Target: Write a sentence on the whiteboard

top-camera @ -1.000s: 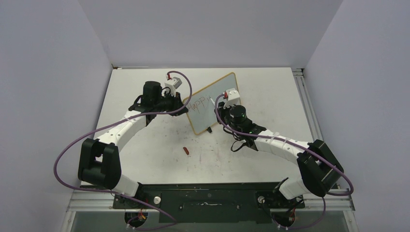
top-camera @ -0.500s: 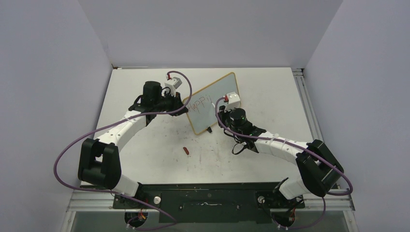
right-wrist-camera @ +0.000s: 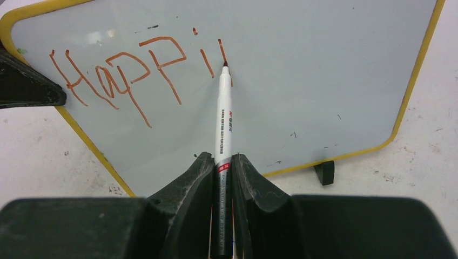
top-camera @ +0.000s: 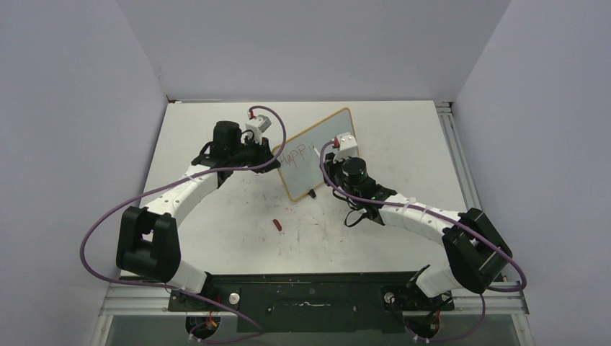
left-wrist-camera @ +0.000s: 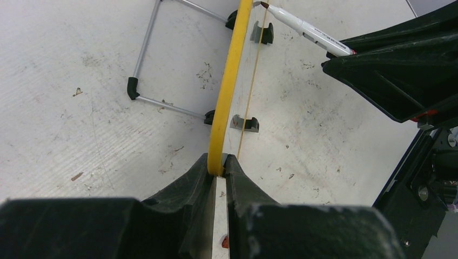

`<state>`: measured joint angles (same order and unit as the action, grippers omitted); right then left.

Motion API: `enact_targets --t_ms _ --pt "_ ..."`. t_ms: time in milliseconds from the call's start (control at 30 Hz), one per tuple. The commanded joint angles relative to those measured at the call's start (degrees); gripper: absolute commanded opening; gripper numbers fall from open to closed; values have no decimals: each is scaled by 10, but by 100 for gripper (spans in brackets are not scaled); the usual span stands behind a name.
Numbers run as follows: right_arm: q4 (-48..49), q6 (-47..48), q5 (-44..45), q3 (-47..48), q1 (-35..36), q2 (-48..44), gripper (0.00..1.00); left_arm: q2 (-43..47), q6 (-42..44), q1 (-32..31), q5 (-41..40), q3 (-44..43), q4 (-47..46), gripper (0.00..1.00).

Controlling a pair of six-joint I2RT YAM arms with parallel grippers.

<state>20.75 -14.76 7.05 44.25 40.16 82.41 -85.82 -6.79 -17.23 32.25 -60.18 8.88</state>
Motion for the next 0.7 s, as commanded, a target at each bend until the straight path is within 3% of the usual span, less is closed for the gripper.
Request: enact_targets --t_ms 0,667 --pt "31 11 1 31 -1 9 5 17 17 -4 -7 -17 15 0" --pt "27 18 25 46 -5 25 5 20 17 -4 -7 -16 15 0"
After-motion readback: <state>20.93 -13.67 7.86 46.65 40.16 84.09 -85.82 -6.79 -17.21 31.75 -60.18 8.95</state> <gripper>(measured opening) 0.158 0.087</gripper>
